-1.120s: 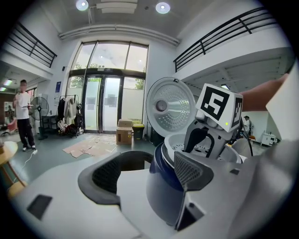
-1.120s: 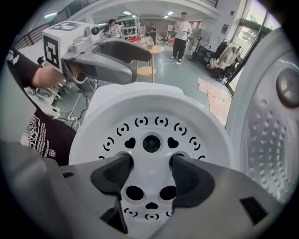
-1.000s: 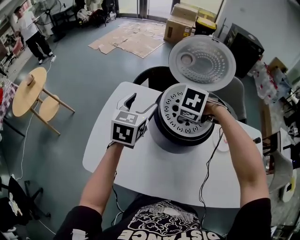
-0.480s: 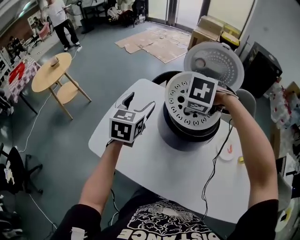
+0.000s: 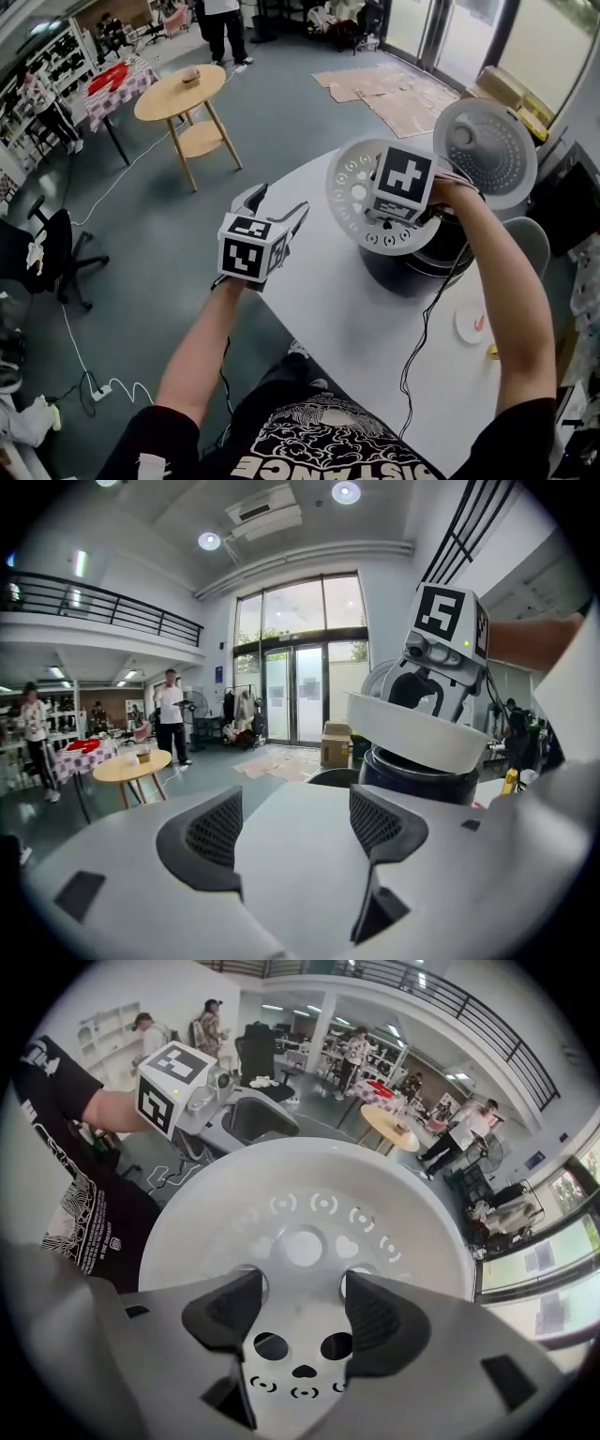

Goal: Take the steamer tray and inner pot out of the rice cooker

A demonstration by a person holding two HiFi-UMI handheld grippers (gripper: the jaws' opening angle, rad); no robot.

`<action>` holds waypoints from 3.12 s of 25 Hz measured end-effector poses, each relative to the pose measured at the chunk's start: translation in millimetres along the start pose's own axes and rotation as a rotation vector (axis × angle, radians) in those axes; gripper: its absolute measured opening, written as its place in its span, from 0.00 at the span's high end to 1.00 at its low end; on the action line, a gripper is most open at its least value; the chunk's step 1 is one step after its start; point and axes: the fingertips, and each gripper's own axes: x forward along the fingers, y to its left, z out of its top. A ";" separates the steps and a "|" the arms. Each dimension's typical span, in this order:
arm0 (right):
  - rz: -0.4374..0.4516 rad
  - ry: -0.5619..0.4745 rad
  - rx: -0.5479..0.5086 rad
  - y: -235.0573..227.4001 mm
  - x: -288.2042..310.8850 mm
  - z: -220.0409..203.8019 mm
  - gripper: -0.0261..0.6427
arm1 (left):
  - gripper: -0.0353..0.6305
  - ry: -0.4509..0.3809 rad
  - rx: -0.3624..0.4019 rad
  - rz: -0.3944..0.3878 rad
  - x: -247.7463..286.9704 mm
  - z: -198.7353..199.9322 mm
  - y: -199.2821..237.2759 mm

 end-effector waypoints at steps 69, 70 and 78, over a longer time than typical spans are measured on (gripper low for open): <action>-0.149 -0.023 0.672 -3.2 216.8 159.6 0.58 | 0.42 0.060 0.097 -0.415 65.7 -52.5 194.7; -0.181 -0.042 0.688 -5.0 202.9 152.1 0.58 | 0.42 0.047 0.108 -0.436 66.5 -44.0 182.1; -0.301 -0.090 0.838 27.8 103.3 78.2 0.58 | 0.42 -0.001 0.191 -0.606 58.6 1.2 72.1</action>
